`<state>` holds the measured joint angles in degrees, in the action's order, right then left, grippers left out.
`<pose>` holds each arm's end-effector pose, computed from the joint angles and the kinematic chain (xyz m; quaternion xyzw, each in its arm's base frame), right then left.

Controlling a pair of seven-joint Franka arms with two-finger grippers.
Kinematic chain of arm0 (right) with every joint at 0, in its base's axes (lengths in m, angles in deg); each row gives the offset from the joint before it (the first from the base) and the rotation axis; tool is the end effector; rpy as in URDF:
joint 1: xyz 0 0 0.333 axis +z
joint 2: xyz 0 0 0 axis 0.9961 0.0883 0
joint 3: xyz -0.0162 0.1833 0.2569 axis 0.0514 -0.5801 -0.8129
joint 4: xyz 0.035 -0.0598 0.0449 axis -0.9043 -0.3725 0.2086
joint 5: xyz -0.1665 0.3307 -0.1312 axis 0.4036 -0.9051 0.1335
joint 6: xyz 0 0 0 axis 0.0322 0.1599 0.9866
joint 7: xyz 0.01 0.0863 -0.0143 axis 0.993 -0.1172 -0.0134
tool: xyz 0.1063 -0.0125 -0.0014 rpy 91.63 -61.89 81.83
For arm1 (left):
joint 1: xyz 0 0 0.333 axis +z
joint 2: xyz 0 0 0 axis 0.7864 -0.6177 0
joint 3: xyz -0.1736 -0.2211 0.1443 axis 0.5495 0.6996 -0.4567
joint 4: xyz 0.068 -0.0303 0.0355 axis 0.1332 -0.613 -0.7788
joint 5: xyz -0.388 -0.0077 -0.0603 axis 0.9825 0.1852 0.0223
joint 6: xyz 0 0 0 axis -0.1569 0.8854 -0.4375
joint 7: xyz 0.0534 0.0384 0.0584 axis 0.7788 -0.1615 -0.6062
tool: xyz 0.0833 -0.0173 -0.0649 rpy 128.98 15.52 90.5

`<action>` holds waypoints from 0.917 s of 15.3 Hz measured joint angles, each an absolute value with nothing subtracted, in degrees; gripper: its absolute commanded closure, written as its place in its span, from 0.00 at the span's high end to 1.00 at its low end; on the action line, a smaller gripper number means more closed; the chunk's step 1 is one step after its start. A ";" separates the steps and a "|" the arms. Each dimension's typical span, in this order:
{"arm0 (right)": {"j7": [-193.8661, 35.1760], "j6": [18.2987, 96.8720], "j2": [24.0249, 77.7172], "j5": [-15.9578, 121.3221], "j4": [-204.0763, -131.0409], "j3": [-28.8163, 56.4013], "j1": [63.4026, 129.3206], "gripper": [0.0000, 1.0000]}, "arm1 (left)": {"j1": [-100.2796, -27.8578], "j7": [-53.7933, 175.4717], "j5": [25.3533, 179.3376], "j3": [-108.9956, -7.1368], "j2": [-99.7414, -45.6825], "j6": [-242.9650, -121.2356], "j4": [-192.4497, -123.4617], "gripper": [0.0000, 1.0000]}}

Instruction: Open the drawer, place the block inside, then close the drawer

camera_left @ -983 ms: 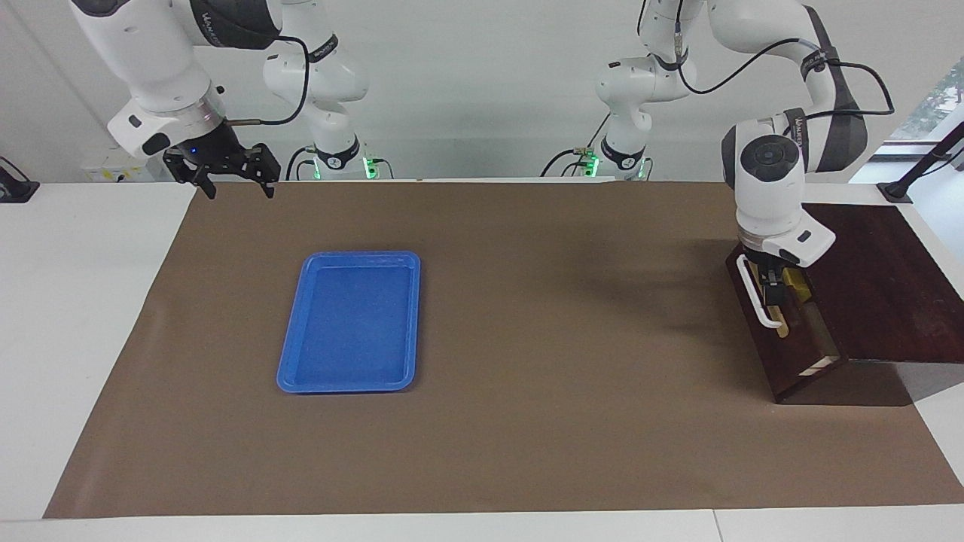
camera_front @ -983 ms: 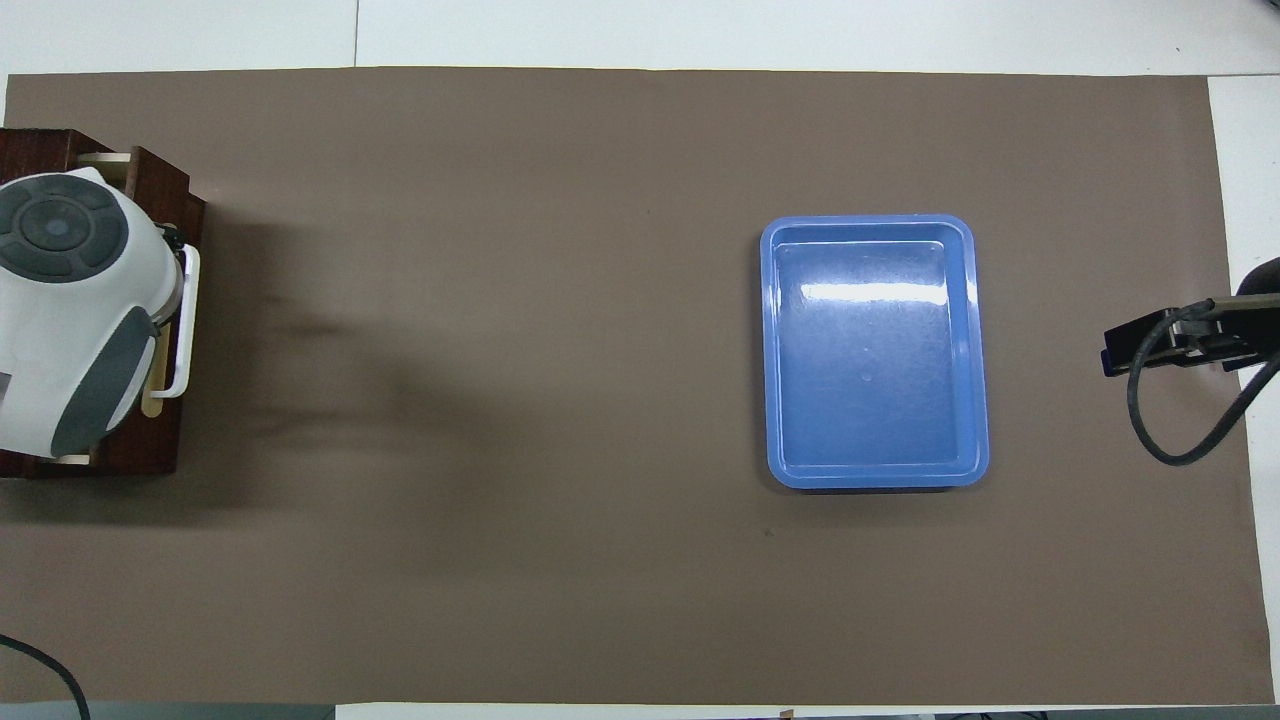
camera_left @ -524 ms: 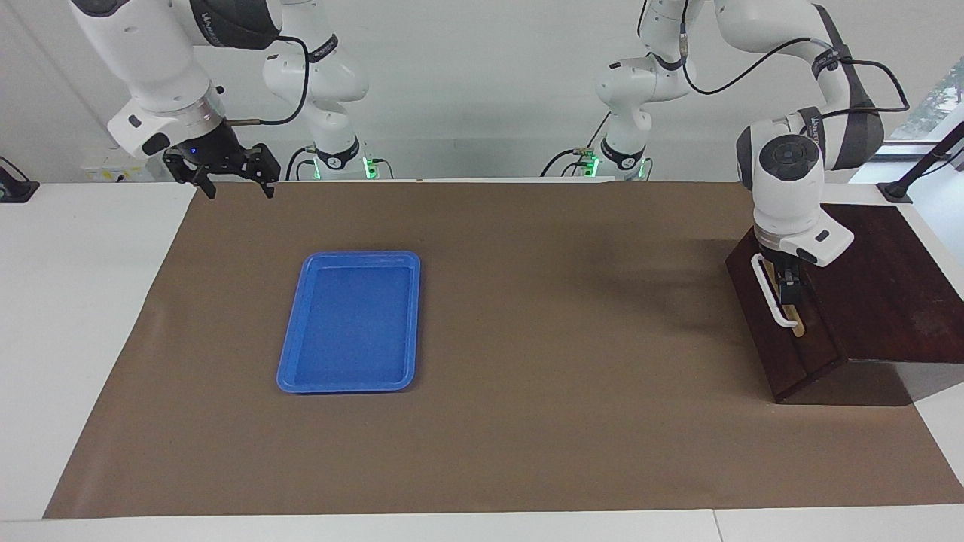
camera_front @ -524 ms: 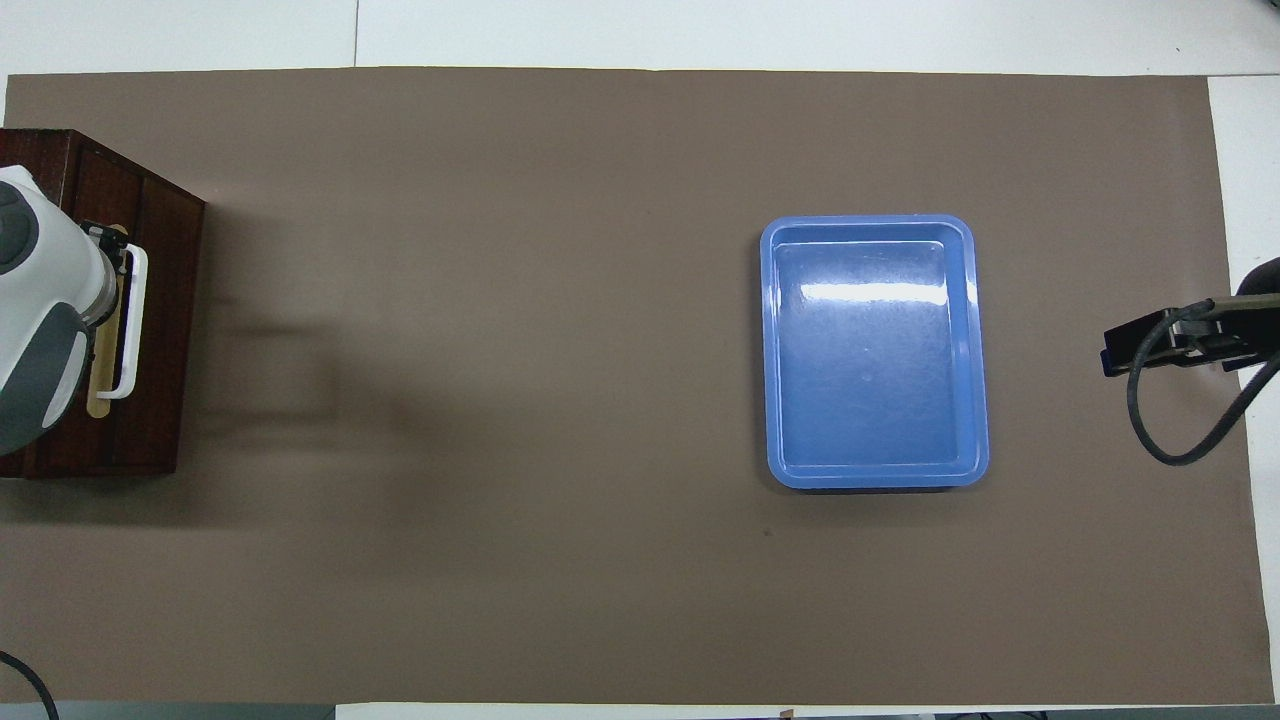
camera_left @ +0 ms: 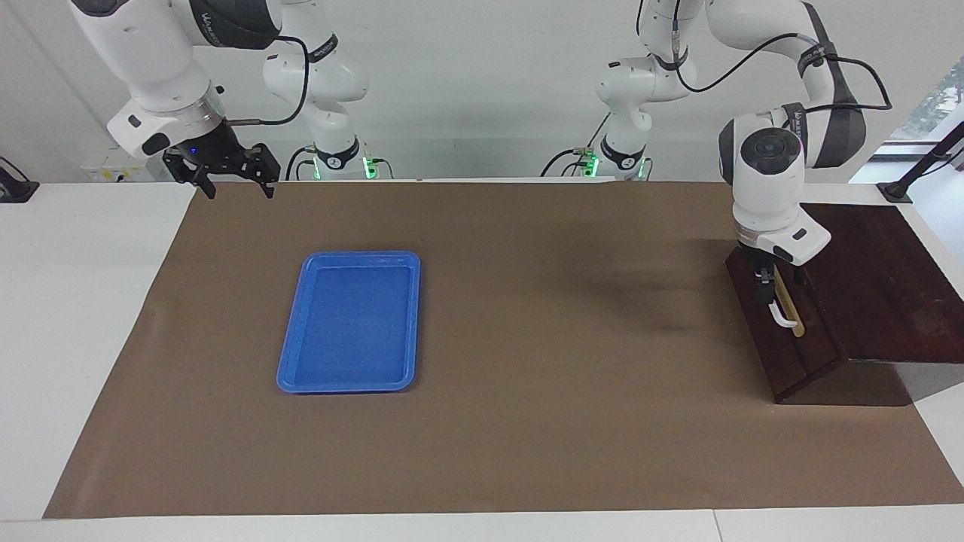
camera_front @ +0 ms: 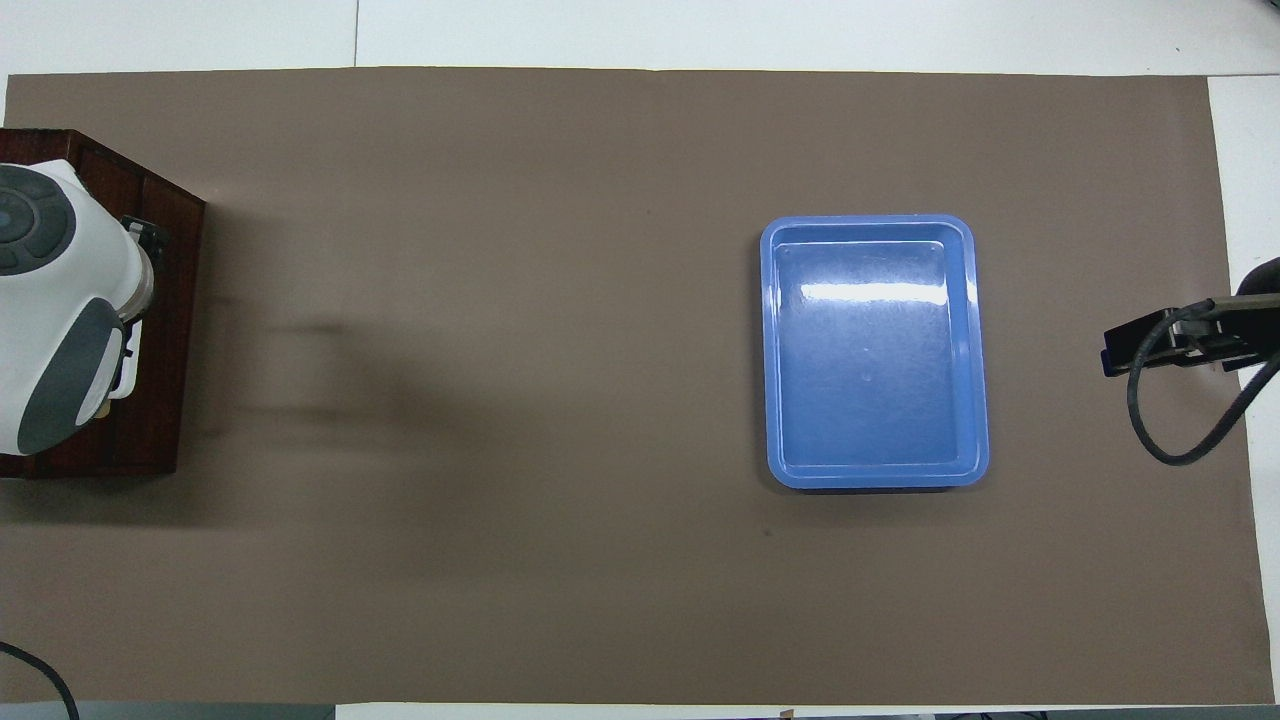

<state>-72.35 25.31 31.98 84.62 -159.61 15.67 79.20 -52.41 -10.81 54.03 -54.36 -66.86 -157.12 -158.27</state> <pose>0.5235 -0.0049 0.6063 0.9980 0.0053 -0.0608 0.0139 0.5775 -0.0475 0.4621 -0.8031 -0.5681 -0.1308 0.1231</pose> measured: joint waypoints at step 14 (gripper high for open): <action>-72.35 25.31 31.98 84.62 -159.61 15.68 79.20 1.00 | -51.30 43.83 76.11 -55.89 -62.54 -134.79 -142.10 1.00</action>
